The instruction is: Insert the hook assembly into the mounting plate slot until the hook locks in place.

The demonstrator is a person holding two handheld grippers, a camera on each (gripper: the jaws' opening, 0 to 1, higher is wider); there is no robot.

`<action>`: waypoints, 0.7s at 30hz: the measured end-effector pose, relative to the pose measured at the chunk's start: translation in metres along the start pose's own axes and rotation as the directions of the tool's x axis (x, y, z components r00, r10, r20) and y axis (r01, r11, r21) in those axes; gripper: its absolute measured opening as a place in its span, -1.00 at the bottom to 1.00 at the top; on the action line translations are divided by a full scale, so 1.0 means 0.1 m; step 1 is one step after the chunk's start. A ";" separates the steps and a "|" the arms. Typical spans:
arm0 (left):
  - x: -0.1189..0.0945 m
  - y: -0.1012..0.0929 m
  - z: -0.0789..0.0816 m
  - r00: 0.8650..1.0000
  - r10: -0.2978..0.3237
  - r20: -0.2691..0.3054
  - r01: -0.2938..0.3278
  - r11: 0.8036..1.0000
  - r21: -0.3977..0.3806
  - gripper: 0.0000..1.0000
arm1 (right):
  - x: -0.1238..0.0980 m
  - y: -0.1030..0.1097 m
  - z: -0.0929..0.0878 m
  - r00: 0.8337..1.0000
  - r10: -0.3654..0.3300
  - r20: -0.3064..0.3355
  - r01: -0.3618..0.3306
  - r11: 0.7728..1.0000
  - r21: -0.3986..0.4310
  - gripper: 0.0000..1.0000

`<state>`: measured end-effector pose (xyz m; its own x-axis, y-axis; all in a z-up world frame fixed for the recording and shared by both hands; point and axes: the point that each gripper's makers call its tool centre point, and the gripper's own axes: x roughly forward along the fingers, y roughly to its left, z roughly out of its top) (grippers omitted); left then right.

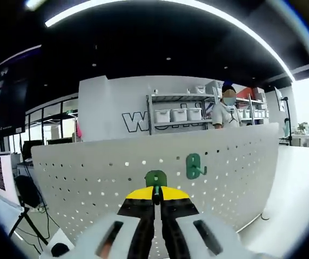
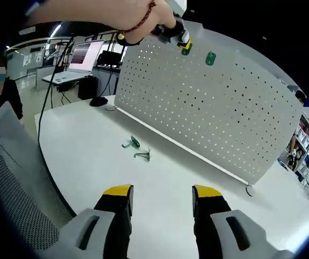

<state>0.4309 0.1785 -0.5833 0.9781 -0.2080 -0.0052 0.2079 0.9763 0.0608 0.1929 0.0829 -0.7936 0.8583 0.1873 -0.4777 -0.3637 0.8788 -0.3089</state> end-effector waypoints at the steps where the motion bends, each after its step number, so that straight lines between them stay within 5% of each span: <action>1: 0.01 -0.01 0.02 1.000 0.003 0.008 -0.003 1.000 -0.002 -0.97 | 0.00 0.00 0.00 1.000 0.001 0.000 -0.001 1.000 0.001 -0.19; 7: 0.09 -0.09 0.08 1.000 0.008 0.026 -0.008 1.000 -0.012 -0.97 | 0.00 0.02 0.00 1.000 0.008 -0.001 -0.008 1.000 0.002 -0.20; 9: 0.13 -0.12 0.09 0.999 0.002 0.042 0.001 0.997 -0.074 -0.97 | 0.00 0.02 0.00 1.000 0.008 -0.001 -0.008 1.000 0.004 -0.20; 21: 0.25 -0.07 0.10 0.998 0.055 0.042 -0.055 0.998 -0.012 -0.97 | 0.01 0.04 0.00 1.000 0.022 -0.001 -0.022 1.000 0.004 -0.22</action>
<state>0.4540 0.1663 -0.5734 0.9869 -0.1561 0.0405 0.1541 0.9869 0.0488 0.1918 0.0868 -0.7956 0.8496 0.2058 -0.4855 -0.3809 0.8762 -0.2951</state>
